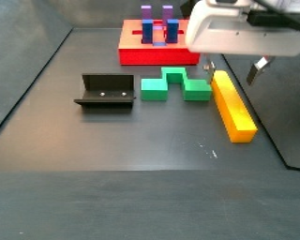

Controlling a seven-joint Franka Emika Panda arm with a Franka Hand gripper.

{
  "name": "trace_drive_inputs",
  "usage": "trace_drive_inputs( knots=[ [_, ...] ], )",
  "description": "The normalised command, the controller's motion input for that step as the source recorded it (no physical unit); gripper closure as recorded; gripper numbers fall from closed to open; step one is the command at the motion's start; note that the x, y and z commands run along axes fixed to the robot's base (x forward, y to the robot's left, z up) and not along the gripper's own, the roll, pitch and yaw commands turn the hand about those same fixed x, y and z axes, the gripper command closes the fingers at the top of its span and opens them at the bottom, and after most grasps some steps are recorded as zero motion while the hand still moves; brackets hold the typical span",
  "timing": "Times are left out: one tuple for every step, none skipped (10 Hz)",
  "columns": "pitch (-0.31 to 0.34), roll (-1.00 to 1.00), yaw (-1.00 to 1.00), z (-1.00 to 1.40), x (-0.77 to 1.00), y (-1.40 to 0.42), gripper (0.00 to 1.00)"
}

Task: Pick up the yellow object. Move up. Move to above the board. Insert the yellow object.
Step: Pick up the yellow object.

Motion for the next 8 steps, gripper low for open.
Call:
trace_drive_inputs(
  knots=[
    [-0.244, -0.02, 0.0, -0.41, -0.02, 0.16, 0.0],
    [-0.259, 0.0, 0.0, -0.45, -0.05, 0.11, 0.0],
    [-0.256, 0.0, 0.0, -0.46, -0.05, 0.1, 0.0],
    [-0.241, 0.0, 0.0, -0.43, -0.04, 0.12, 0.0],
    [-0.243, 0.0, -0.01, -0.35, -0.08, 0.08, 0.0],
    [-0.244, -0.03, 0.0, -0.26, -0.1, 0.0, 0.0],
    [-0.249, -0.01, 0.0, -0.28, -0.09, 0.0, 0.0],
    [-0.244, -0.01, 0.0, -0.27, -0.08, 0.0, 0.0]
  ],
)
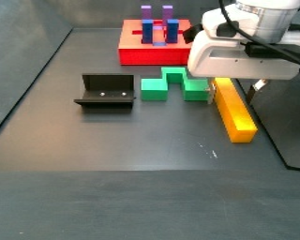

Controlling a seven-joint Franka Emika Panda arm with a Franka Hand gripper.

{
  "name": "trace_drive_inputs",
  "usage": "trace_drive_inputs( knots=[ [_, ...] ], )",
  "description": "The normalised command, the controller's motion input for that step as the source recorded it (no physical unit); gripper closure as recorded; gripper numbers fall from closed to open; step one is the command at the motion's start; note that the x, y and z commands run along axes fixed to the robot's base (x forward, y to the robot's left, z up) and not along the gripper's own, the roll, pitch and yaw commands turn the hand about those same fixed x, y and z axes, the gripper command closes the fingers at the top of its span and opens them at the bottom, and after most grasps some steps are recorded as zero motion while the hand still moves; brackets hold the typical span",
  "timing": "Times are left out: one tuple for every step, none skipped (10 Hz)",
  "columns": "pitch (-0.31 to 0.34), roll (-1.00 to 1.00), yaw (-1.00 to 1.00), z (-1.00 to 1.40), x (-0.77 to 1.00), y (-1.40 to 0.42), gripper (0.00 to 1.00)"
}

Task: Pick up the yellow object. Move up. Move to above the board. Insert the yellow object.
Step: Pick up the yellow object.

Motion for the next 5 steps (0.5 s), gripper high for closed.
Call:
trace_drive_inputs(
  knots=[
    [-0.241, -0.02, 0.0, -0.25, -0.07, 0.0, 0.0],
    [-0.246, -0.02, 0.0, -0.26, -0.07, 0.0, 0.0],
    [-0.241, -0.01, -0.01, -0.28, -0.02, 0.0, 0.0],
    [-0.229, -0.03, -0.06, -0.23, 0.0, 0.0, 0.0],
    [-0.199, -0.06, -0.1, -0.11, 0.0, 0.0, 0.0]
  ],
)
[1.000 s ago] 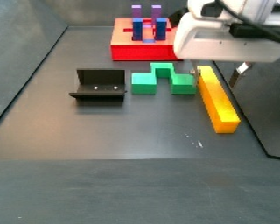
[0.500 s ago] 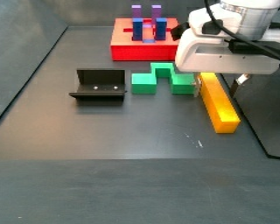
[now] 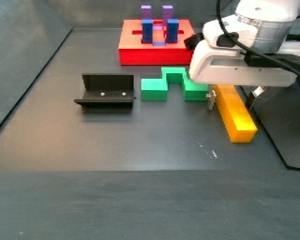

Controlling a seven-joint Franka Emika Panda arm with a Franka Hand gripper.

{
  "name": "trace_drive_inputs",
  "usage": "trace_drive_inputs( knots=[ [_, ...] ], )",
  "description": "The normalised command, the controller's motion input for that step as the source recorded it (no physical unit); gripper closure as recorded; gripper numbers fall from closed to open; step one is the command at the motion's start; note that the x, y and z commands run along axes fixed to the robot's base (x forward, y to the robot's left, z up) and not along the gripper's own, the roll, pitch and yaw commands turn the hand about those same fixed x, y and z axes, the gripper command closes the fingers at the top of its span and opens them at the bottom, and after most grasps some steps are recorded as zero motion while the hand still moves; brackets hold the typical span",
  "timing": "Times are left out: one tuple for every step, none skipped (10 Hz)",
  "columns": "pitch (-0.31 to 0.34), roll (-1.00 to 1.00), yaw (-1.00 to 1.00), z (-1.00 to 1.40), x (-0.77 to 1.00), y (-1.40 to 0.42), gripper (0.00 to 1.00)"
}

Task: Pick up the yellow object. Move up. Move to above the board. Insert the yellow object.
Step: Pick up the yellow object.

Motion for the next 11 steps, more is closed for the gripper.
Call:
trace_drive_inputs(
  knots=[
    [-0.123, -0.11, -0.03, 0.0, 0.0, -0.02, 0.0],
    [-0.087, -0.07, -0.01, 0.02, 0.0, -0.03, 0.0],
    [0.003, 0.02, 0.0, -0.01, 0.0, 0.0, 0.0],
    [0.0, 0.0, 0.0, 0.0, 0.0, 0.0, 0.0],
    [0.0, 0.0, 0.0, 0.0, -0.03, 0.0, 0.0],
    [0.0, 0.0, 0.0, 0.0, 0.0, 0.0, 0.0],
    [0.0, 0.0, 0.0, 0.0, 0.0, 0.0, 1.0],
    [0.0, 0.0, 0.0, 0.0, 0.0, 0.0, 1.0],
    [0.0, 0.0, 0.0, 0.0, 0.0, 0.0, 1.0],
    [0.0, 0.0, 0.0, 0.0, 0.0, 0.0, 1.0],
    [0.0, 0.0, 0.0, 0.0, 0.0, 0.0, 1.0]
  ],
)
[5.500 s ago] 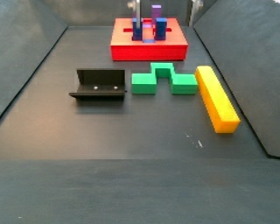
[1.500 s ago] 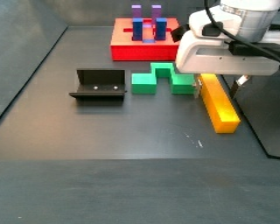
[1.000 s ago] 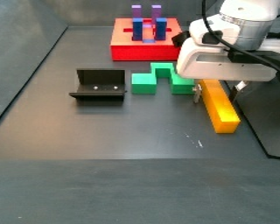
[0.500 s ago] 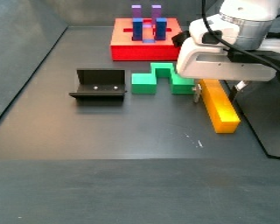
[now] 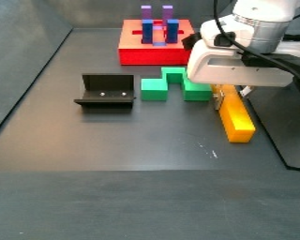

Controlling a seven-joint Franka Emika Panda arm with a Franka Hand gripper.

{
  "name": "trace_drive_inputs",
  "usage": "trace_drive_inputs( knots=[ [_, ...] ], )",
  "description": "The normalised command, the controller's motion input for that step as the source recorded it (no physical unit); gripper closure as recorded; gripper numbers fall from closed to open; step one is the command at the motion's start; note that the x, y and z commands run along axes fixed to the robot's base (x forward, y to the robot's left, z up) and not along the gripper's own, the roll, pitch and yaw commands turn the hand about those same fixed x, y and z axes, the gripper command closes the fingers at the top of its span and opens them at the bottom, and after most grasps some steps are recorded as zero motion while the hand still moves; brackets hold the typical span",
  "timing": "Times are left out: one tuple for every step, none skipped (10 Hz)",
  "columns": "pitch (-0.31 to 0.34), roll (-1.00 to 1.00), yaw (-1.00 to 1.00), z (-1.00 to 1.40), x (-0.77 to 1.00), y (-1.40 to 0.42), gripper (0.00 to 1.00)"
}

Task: Pick up the yellow object. Move up. Move to above the board. Insert the yellow object.
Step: Pick up the yellow object.

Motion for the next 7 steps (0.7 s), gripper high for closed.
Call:
trace_drive_inputs(
  knots=[
    [0.0, 0.0, 0.0, 0.0, 0.0, 0.0, 1.0],
    [0.0, 0.0, 0.0, 0.0, 0.0, 0.0, 1.0],
    [0.0, 0.0, 0.0, 0.0, 0.0, 0.0, 1.0],
    [0.0, 0.0, 0.0, 0.0, 0.0, 0.0, 1.0],
    [0.0, 0.0, 0.0, 0.0, 0.0, 0.0, 1.0],
    [0.0, 0.0, 0.0, 0.0, 0.0, 0.0, 1.0],
    [0.0, 0.0, 0.0, 0.0, 0.0, 0.0, 1.0]
  ],
)
